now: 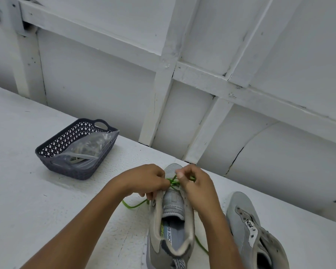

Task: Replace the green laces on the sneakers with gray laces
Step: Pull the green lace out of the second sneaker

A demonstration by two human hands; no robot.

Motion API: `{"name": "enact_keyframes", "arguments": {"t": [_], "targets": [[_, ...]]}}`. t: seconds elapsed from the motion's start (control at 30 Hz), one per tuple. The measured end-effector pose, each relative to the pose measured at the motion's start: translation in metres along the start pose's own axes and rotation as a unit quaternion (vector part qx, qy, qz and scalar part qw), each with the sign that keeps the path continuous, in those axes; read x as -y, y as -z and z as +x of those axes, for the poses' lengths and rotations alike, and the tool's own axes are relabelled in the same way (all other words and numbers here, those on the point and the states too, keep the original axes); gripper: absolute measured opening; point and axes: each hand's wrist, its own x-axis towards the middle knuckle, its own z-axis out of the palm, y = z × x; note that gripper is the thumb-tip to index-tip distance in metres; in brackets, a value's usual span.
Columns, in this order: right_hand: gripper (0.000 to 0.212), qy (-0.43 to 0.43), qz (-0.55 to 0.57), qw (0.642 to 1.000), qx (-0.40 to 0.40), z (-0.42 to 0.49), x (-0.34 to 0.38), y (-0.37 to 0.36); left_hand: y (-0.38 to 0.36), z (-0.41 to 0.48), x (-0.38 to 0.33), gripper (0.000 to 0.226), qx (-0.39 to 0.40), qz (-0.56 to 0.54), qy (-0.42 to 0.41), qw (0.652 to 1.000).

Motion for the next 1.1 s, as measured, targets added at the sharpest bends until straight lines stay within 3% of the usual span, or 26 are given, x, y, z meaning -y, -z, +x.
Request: {"name": "enact_keyframes", "arguments": {"t": [0.13,0.23,0.37,0.47,0.57,0.63,0.77,0.93,1.03,1.1], "targets": [[0.018,-0.07,0.238,0.969,-0.011,0.002,0.01,0.012,0.0,0.0,0.002,0.014,0.005,-0.007,0.001,1.0],[0.021,-0.087,0.286,0.954,-0.036,0.005,0.01,0.022,0.0,0.0,0.002,0.015,0.006,-0.004,0.001,1.0],[0.018,-0.027,0.038,0.999,-0.028,0.005,0.004,0.025,-0.002,0.001,0.002,0.015,0.007,0.0,0.002,1.0],[0.017,-0.005,-0.189,0.981,0.04,0.002,0.001,0.015,-0.002,0.002,0.001,0.014,0.009,0.004,0.0,1.0],[0.012,-0.032,-0.255,0.964,0.066,0.002,-0.002,0.005,-0.002,0.001,-0.001,0.013,0.01,0.006,0.001,1.0],[0.012,-0.024,-0.218,0.974,0.054,0.003,-0.003,0.004,-0.001,0.0,0.0,0.013,0.01,0.005,0.002,1.0],[0.016,-0.049,0.002,0.999,0.019,0.001,0.003,0.008,0.001,0.0,0.001,0.013,0.013,0.001,0.004,1.0],[0.023,-0.083,0.209,0.974,0.04,-0.003,0.008,0.017,0.0,0.001,0.001,0.013,0.014,-0.005,0.004,1.0],[0.02,-0.103,0.222,0.969,-0.018,-0.001,0.004,0.018,0.0,0.001,0.002,0.014,0.011,-0.007,0.006,1.0],[0.02,-0.092,0.124,0.986,-0.057,0.0,0.002,0.023,-0.002,0.002,0.002,0.014,0.009,-0.005,0.007,1.0]]}}
